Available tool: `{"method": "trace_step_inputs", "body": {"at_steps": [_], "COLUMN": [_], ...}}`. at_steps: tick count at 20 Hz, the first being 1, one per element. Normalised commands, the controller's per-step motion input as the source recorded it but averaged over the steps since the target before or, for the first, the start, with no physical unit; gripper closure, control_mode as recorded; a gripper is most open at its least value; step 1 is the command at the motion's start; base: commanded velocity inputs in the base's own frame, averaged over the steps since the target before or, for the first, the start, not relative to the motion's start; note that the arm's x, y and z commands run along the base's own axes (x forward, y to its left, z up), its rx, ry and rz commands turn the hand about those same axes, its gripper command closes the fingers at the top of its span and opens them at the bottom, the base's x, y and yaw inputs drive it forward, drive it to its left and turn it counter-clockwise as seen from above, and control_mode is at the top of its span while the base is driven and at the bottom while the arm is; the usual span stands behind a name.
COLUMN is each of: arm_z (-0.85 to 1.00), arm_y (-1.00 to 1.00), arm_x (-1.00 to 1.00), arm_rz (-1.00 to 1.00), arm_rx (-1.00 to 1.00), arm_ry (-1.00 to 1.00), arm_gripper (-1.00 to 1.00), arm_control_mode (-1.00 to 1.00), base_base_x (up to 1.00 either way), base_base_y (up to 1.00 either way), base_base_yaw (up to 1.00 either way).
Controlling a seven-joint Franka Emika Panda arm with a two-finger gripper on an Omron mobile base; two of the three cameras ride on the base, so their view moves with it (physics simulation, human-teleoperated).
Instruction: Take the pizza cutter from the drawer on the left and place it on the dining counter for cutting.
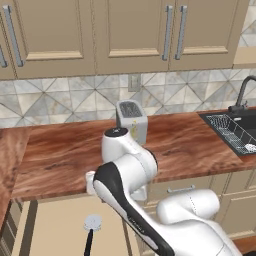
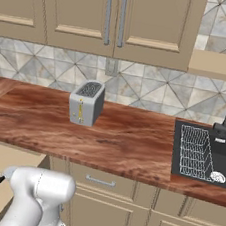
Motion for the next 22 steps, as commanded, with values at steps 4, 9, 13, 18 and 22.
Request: {"method": "trace_step_inputs", "body": {"at_steps": [4, 9, 13, 18, 22], "arm_z": [-0.66, -0.56, -0.51, -0.58, -0.60], "arm_y": [0.25, 0.28, 0.21, 0.30, 0.35], "arm_x": [0.06, 0.01, 0.15, 0.28, 0.28], "arm_rz": [0.04, 0.07, 0.09, 0.07, 0.06], "arm_rx": [-0.02, -0.01, 0.00, 0.00, 0.00], "arm_ry": [-0.03, -0.05, 0.00, 0.00, 0.00], "arm_gripper": [-1.00, -1.00, -1.00, -1.00, -1.00], "arm_control_mode": [-1.00, -1.00, -1.00, -1.00, -1.00], "base_base_x": [0.00, 0.00, 0.00, 0.00, 0.00], "base_base_y": [0.00, 0.00, 0.00, 0.00, 0.00], "base_base_yaw": [0.00, 0.00, 0.00, 0.00, 0.00]}}
